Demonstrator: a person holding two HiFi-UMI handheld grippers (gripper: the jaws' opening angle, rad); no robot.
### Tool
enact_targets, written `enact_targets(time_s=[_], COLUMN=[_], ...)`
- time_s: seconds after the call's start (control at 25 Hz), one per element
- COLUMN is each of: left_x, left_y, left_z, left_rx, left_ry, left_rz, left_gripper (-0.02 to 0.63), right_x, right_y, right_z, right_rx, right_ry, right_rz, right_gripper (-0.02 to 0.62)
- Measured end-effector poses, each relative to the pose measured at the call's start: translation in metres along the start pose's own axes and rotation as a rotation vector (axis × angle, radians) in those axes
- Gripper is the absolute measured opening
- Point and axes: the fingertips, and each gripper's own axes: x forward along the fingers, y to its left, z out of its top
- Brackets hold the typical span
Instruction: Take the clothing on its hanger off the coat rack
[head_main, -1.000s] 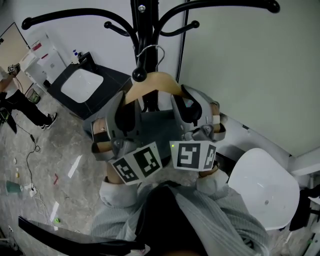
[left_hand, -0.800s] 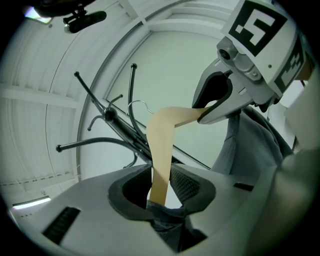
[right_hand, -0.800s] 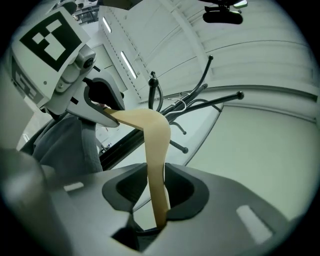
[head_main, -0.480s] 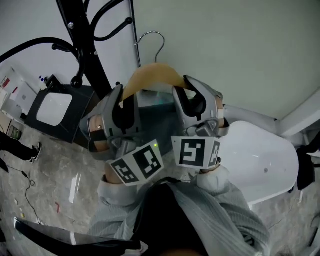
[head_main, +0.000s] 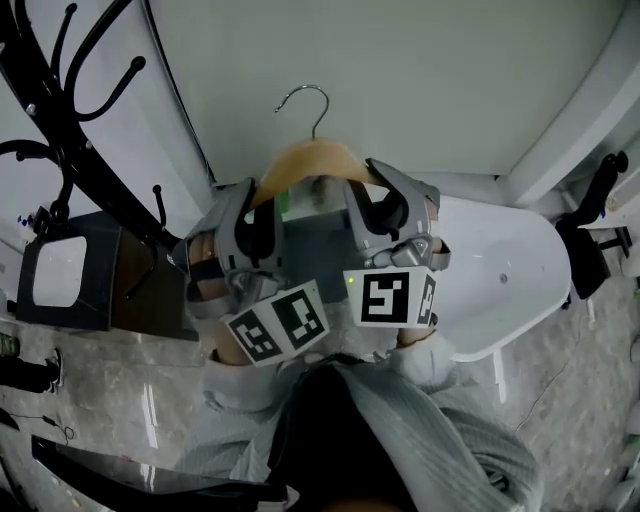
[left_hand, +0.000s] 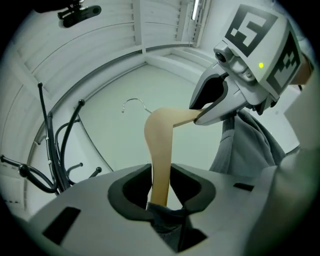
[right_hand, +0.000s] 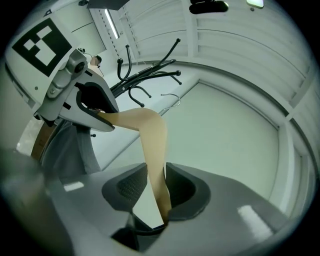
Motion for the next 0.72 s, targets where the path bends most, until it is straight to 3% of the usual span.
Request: enact_targets(time_s=[0.44,0.72], left_x=[0.016,0.015], left_y=[-0.054,-0.057], left_z=[0.012,0.009], left_rx=[-0.034,-0.033], left_ry=[-0.053,-0.047], left_rz=[-0.14,-0.149], left_gripper=[0.114,0.114], right_x=[-0.021,-0.023], right_y=[-0.008,-0.003], right_z=[-0.053,-0.057], right_rx=[0.031,0.04], right_ry=[0.124,0.131], right_rz=[-0.043,-0.036], right_gripper=[0.108,0.109])
